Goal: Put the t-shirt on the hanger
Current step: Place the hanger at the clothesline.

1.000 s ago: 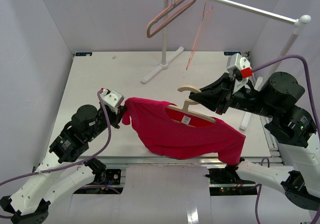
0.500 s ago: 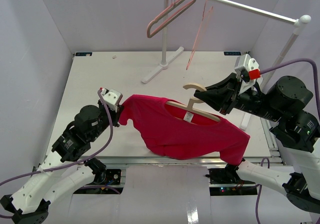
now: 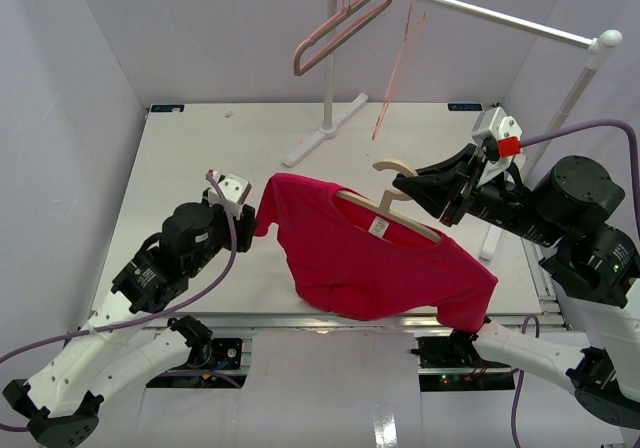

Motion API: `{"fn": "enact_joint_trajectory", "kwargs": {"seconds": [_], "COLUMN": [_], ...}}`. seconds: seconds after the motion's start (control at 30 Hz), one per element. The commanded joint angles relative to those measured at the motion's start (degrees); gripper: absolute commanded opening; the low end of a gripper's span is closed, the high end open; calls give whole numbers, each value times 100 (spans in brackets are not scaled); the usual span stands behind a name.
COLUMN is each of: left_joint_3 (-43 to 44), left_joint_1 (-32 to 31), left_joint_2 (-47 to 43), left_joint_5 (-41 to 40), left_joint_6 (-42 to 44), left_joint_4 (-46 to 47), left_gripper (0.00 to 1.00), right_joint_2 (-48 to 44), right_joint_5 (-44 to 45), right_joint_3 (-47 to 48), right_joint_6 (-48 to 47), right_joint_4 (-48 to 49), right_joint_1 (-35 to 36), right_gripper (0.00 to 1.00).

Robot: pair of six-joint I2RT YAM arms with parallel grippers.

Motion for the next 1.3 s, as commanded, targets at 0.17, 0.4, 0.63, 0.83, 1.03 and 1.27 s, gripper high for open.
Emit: {"fn": "enact_joint_trajectory", "kwargs": {"seconds": [0.17,0.4,0.63,0.83,1.03,1.27], "left_joint_3": [366,340,-437,-515,-1088,-1646], "left_joint_1": [-3,6,-3,-3,1,-11], "left_joint_2": [-517,113,420,826,1139,1566], "left_joint_5": [1177,2339,2252,1997,2303,2375], "left_joint_6": [-655,-1444,-1749,-2095,-2623,-2835], "left_joint_4": [685,1126,2070,2338,3150,3937], "left_gripper": [92,98,98,98,98,98], "right_joint_2": [-411,-964,-892,-126,874,2215], "right_joint_5": [1369,2466,4084,5209,5685,6507], "right_joint_3": [-404,-1292,-1301,-503,1232,3397], "right_joint_6": [45,466,617,533,-187,-1368], "right_joint_4": [-439,-776,-1022,-1379,-1107,-834], "right_joint_1": [-27,-27,-36,-27,-27,-34], "right_gripper": [8,8,8,8,8,8]}}
